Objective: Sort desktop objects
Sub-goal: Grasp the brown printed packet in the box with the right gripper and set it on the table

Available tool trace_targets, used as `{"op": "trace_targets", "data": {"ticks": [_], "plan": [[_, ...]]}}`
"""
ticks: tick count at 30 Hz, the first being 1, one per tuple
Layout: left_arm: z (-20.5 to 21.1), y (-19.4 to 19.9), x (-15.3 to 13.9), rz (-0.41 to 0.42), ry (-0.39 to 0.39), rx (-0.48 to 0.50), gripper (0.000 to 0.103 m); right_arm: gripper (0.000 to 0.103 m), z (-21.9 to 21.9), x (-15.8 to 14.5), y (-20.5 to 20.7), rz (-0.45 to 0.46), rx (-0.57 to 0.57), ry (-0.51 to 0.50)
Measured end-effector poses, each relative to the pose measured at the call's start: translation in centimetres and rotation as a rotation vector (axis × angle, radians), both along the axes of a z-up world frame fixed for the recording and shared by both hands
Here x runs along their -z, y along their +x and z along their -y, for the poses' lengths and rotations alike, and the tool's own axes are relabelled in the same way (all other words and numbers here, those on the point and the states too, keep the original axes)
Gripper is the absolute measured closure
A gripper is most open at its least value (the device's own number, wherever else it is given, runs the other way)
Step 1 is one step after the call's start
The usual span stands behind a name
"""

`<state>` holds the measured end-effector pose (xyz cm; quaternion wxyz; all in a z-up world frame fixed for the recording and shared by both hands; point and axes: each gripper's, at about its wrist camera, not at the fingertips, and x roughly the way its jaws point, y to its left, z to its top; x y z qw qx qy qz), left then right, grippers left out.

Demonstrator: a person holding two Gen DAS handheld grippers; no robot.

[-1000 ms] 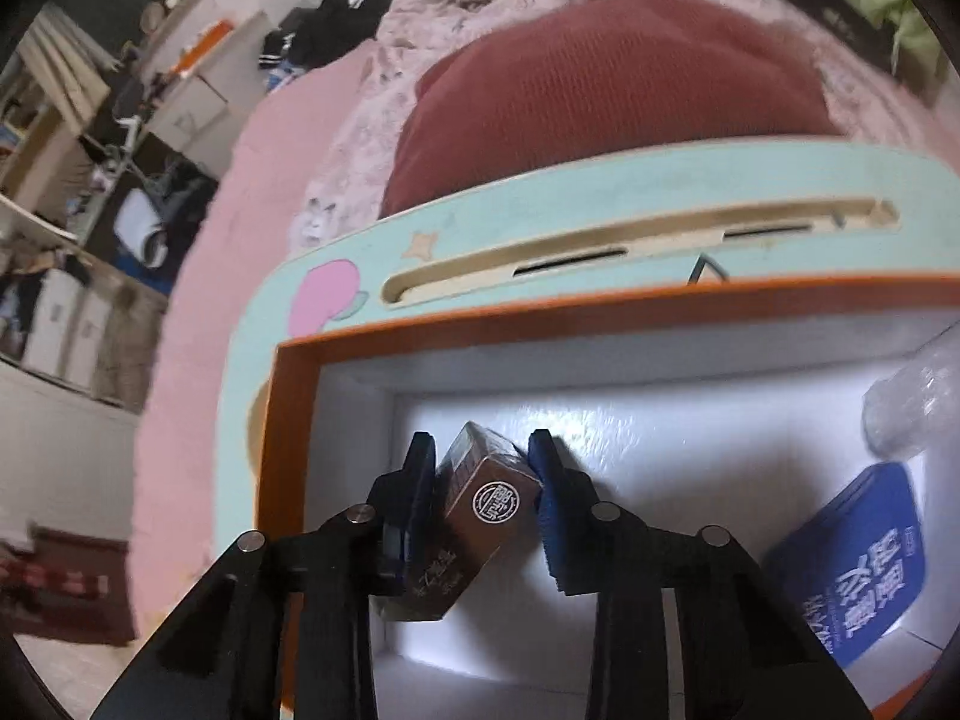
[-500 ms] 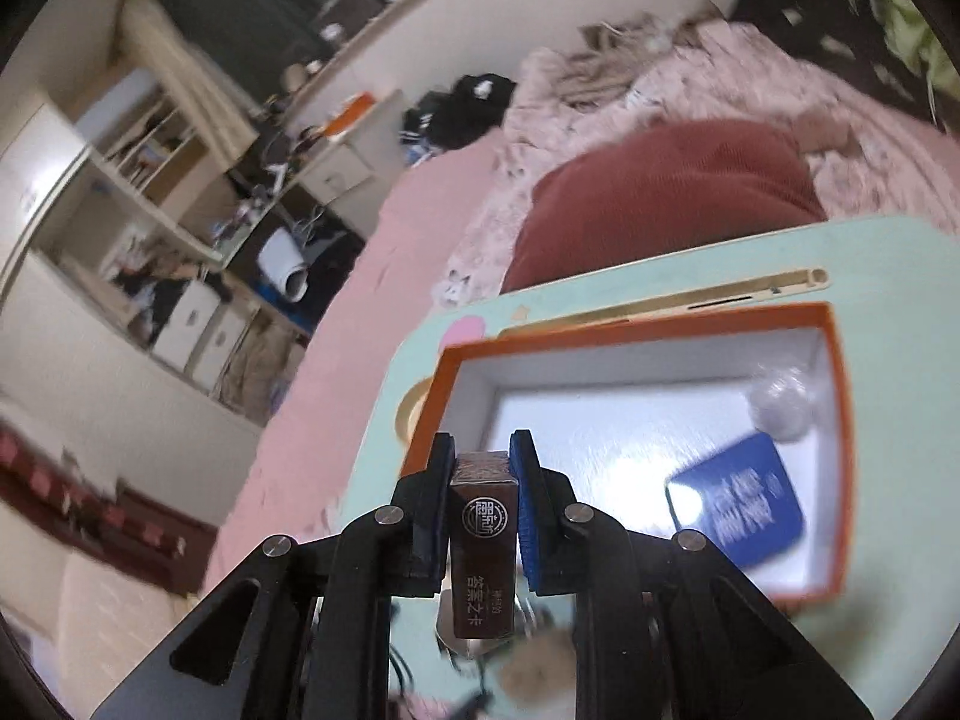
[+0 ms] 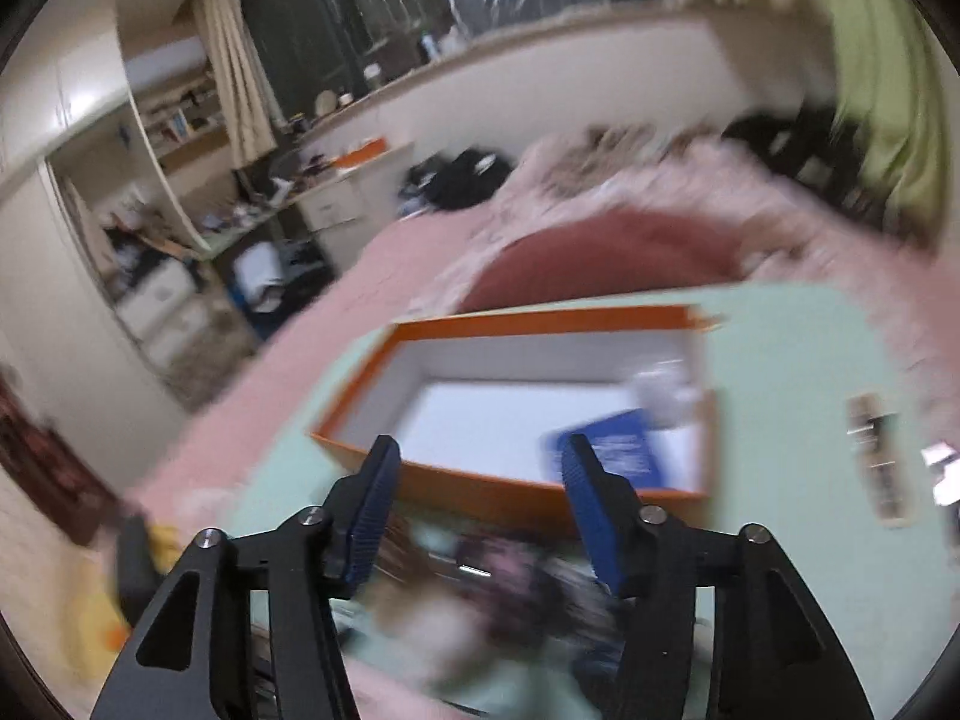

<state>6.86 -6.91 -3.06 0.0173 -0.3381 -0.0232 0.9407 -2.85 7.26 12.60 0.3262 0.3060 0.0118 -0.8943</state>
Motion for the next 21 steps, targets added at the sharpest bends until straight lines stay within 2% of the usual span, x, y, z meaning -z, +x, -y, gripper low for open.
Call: {"op": "trace_targets", "data": {"ticks": [3,5,9,12,13,16,21], "plan": [[0.0,0.0,0.0,0.0,0.0,0.001,0.0,0.034,-1.8,2.1,3.3,-0.143,-0.027,0.149],[0.0,0.0,0.0,0.0,0.0,0.001,0.0,0.028,-2.5,3.6,4.2,-0.181,-0.017,0.222],[0.0,0.0,0.0,0.0,0.0,0.0,0.0,0.026,-4.4,6.5,4.1,-0.104,-0.015,0.236],[0.1,0.0,0.0,0.0,0.0,0.001,0.0,0.021,-3.7,8.8,3.8,-0.03,-0.034,0.286],[0.1,0.0,0.1,0.0,0.0,0.001,0.0,0.017,-3.8,9.1,3.3,-0.006,-0.038,0.273],[0.1,-0.1,0.0,0.003,-0.002,0.001,0.0,0.002,-4.2,9.2,2.4,0.026,-0.015,0.278],[0.1,-0.1,0.0,0.002,0.0,0.002,0.0,0.001,-4.1,9.1,2.6,0.02,-0.015,0.272]]}}
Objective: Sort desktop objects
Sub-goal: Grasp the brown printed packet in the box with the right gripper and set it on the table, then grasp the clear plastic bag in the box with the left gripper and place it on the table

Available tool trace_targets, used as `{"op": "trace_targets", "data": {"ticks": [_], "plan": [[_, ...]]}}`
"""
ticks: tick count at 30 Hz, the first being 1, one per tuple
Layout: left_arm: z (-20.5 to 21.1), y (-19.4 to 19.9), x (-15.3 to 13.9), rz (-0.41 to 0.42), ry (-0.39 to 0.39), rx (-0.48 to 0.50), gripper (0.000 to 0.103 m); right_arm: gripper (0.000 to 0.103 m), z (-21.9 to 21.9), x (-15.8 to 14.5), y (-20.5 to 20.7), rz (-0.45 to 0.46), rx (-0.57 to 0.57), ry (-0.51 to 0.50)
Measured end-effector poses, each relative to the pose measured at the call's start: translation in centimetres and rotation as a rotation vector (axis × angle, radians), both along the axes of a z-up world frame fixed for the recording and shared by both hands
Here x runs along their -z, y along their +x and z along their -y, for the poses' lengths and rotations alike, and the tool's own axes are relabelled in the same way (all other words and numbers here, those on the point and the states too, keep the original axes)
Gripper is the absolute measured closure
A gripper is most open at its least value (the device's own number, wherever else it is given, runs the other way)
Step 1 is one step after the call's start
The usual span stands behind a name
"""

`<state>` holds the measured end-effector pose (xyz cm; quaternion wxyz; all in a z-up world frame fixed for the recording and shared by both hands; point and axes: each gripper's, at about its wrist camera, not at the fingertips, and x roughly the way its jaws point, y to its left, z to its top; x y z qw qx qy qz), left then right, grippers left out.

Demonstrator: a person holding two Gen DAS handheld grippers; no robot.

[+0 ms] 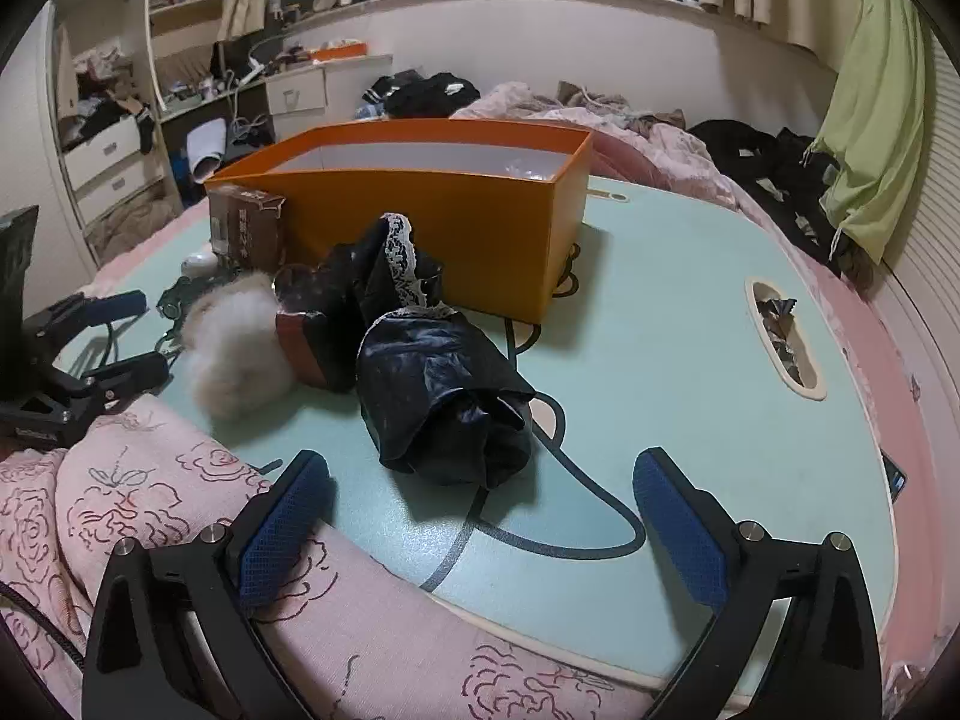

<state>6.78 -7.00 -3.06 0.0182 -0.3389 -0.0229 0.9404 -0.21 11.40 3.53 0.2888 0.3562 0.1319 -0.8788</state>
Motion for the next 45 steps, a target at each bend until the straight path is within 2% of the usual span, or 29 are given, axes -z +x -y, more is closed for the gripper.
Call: {"op": "trace_targets", "data": {"ticks": [24,28,30,32,35,38,40,42,43,45], "plan": [[0.1,0.0,0.0,0.002,-0.001,0.001,0.0,0.001,0.0,0.0,-0.1,0.0,-0.004,-0.001],[0.2,-0.4,-0.5,0.048,-0.006,0.015,0.0,0.001,-0.1,0.0,-0.1,0.001,-0.004,-0.001],[0.2,-1.1,-0.9,0.107,-0.002,0.032,0.0,0.001,-0.1,0.0,-0.1,0.001,-0.005,-0.002],[0.5,-1.7,-2.1,0.136,0.045,0.055,0.0,0.001,-0.1,0.0,-0.1,0.0,-0.005,-0.001],[0.2,-2.8,-6.9,0.064,0.125,0.124,0.0,0.0,-0.1,0.1,-0.1,0.001,-0.005,-0.001],[-2.0,-5.9,-11.9,0.023,0.098,0.172,0.0,0.0,-0.1,0.1,-0.2,0.0,-0.006,-0.001],[-4.2,-9.1,-13.8,0.054,0.083,0.2,0.007,0.0,-0.1,0.1,-0.2,0.001,-0.006,-0.002],[-6.6,-13.1,-14.3,0.124,0.076,0.255,0.028,0.0,0.0,-0.1,0.0,0.0,-0.007,-0.004],[-8.0,-15.8,-13.7,0.187,0.072,0.272,0.031,0.0,0.2,-0.1,0.0,0.0,-0.008,-0.005],[-9.7,-19.3,-12.0,0.286,0.073,0.263,0.047,0.0,0.2,-0.1,0.0,-0.001,-0.008,-0.007]]}}
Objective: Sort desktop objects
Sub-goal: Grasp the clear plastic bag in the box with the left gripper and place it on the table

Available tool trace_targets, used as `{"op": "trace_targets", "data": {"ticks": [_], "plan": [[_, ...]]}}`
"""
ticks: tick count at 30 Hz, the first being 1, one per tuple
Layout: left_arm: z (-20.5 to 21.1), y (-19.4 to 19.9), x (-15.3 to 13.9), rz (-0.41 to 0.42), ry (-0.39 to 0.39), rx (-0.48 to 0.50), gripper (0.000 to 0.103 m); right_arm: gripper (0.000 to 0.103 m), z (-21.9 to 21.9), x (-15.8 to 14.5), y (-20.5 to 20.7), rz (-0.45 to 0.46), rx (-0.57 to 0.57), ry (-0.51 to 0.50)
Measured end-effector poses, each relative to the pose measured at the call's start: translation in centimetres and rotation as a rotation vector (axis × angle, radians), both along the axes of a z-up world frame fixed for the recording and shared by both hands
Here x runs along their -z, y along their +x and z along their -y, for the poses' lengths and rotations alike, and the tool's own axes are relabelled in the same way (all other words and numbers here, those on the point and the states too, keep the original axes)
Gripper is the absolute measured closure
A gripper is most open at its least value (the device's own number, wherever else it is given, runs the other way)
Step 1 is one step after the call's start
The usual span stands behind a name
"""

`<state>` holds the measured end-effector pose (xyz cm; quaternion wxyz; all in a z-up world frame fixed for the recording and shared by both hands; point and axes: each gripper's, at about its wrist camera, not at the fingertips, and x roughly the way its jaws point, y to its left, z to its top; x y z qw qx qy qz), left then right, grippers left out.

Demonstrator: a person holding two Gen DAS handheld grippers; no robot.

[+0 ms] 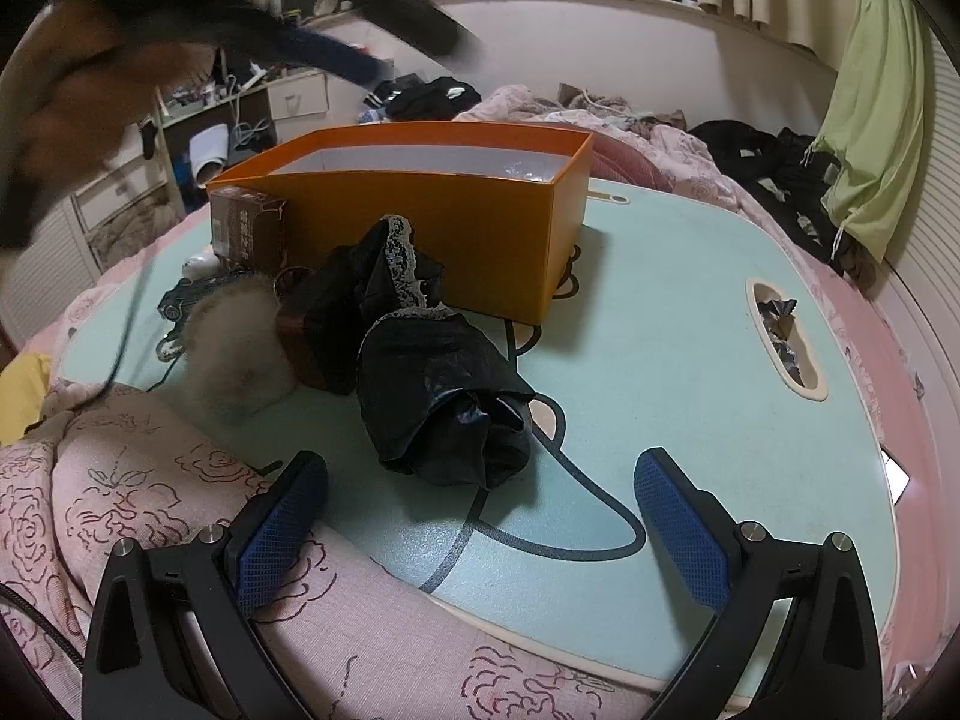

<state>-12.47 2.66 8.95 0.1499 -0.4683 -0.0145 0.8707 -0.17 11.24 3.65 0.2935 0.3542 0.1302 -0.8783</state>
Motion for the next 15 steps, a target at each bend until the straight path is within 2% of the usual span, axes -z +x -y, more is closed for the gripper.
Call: {"op": "trace_targets", "data": {"ticks": [1,3,5,9,10,11,12,15], "plan": [[-0.6,-0.9,0.7,0.027,-0.006,-0.01,0.051,0.0,0.1,-0.1,0.0,0.0,-0.001,0.001],[-1.4,-3.5,2.6,0.08,-0.021,-0.044,0.052,0.001,0.2,-0.2,0.1,-0.001,-0.001,-0.003],[-1.5,-4.8,3.9,0.099,-0.033,-0.072,0.052,0.001,0.3,0.0,0.1,-0.002,-0.002,-0.007],[-1.7,-6.7,6.1,0.165,0.003,-0.091,0.053,0.001,0.3,0.0,0.0,-0.001,-0.003,-0.007],[-1.7,-6.6,6.1,0.158,0.013,-0.084,0.057,0.001,0.3,0.0,0.0,-0.001,-0.003,-0.008],[-2.2,-7.0,6.0,0.151,0.019,-0.071,0.068,0.001,0.3,0.0,0.0,-0.002,-0.003,-0.008],[-2.3,-6.8,5.9,0.147,0.029,-0.055,0.074,0.001,0.4,0.0,0.1,-0.002,-0.004,-0.008],[-2.1,-5.9,5.3,0.124,0.039,-0.045,0.084,0.001,0.4,0.0,0.0,-0.002,-0.003,-0.008]]}}
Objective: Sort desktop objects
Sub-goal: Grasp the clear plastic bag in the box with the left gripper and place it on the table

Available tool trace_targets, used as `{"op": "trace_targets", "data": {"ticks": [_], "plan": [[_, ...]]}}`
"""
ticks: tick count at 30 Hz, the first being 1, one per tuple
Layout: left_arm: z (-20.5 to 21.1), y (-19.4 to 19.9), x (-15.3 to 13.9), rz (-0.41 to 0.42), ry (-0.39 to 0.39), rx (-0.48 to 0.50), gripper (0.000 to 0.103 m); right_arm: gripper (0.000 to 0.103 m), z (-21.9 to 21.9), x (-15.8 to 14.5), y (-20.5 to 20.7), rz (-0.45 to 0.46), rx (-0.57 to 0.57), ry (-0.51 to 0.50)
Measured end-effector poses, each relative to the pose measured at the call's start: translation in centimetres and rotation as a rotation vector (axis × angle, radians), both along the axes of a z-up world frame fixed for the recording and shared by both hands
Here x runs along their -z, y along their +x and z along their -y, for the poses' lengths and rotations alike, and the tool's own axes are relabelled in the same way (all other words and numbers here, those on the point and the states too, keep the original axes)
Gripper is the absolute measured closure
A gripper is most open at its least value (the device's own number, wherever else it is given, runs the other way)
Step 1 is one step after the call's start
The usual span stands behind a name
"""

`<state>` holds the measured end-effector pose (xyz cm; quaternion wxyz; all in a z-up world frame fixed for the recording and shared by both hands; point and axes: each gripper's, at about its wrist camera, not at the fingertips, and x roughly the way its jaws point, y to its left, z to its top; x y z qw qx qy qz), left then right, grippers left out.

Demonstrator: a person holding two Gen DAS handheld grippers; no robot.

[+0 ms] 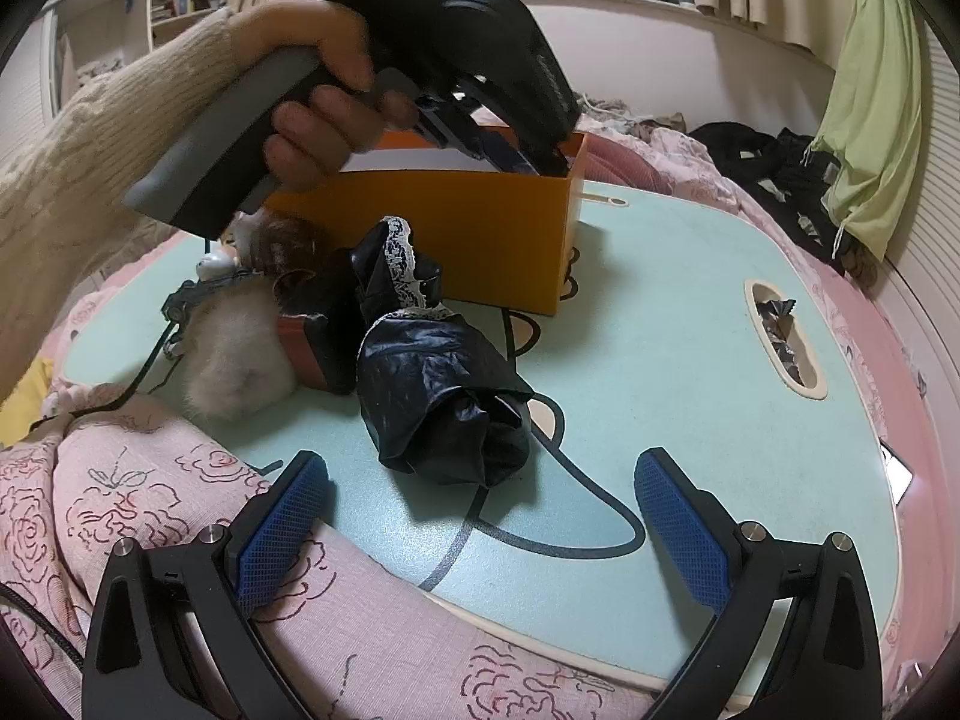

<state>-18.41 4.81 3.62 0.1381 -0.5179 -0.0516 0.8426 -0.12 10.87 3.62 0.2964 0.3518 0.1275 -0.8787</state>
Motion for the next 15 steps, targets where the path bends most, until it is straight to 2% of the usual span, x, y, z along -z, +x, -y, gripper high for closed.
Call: {"op": "trace_targets", "data": {"ticks": [2,6,10,13,15], "plan": [[0.6,0.5,-0.8,-0.027,0.036,-0.004,0.084,0.0,0.1,0.0,0.0,0.0,-0.001,0.0],[2.9,3.5,-4.1,-0.117,0.137,-0.015,0.085,0.0,0.0,0.1,0.0,0.0,-0.001,0.0],[5.6,9.7,-8.1,-0.239,0.239,-0.007,0.085,0.0,0.3,0.1,0.1,0.0,-0.002,0.0],[7.5,13.4,-9.1,-0.281,0.293,-0.014,0.085,0.0,0.3,0.2,0.1,0.0,-0.002,-0.001],[9.1,16.0,-9.1,-0.303,0.309,-0.052,0.085,0.0,0.4,0.2,0.1,0.0,-0.002,0.0]]}}
